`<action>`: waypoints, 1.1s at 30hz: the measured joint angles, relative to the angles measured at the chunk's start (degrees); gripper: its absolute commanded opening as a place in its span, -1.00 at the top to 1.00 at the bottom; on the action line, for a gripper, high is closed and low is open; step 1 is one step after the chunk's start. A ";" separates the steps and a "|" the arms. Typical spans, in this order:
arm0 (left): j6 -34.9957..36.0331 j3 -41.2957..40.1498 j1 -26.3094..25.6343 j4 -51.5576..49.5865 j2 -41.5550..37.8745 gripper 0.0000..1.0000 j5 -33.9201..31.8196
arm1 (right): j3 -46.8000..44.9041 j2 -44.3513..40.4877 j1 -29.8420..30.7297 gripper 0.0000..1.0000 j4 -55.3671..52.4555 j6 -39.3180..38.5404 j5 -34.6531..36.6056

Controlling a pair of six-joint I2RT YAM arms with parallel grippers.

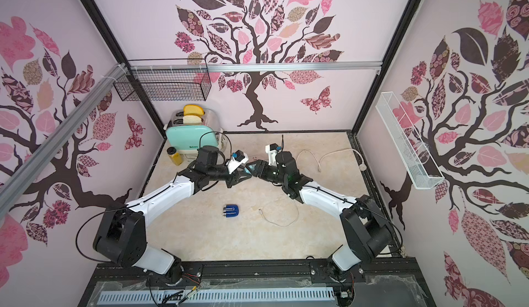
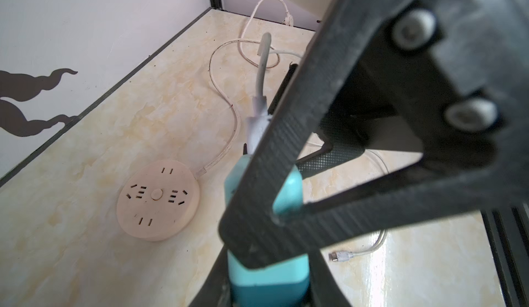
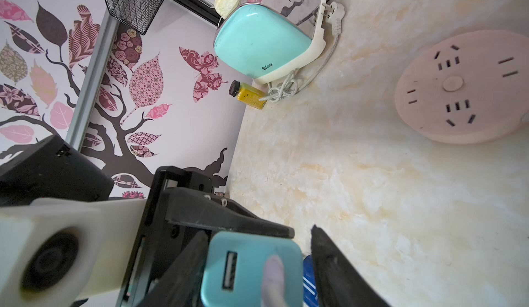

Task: Charge the electric shaver
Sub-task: Insert the plug into the socket.

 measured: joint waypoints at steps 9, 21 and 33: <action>-0.37 0.00 0.02 0.17 0.28 0.11 -0.26 | -0.39 0.00 0.13 0.64 0.79 0.11 1.07; -1.95 -10.14 5.75 -2.49 -14.95 -0.97 -6.29 | -0.79 2.45 0.11 1.00 2.58 -16.33 13.66; -8.11 -14.91 11.98 -3.06 -23.34 -0.96 -18.12 | 4.61 23.65 0.42 1.00 9.09 -34.58 27.87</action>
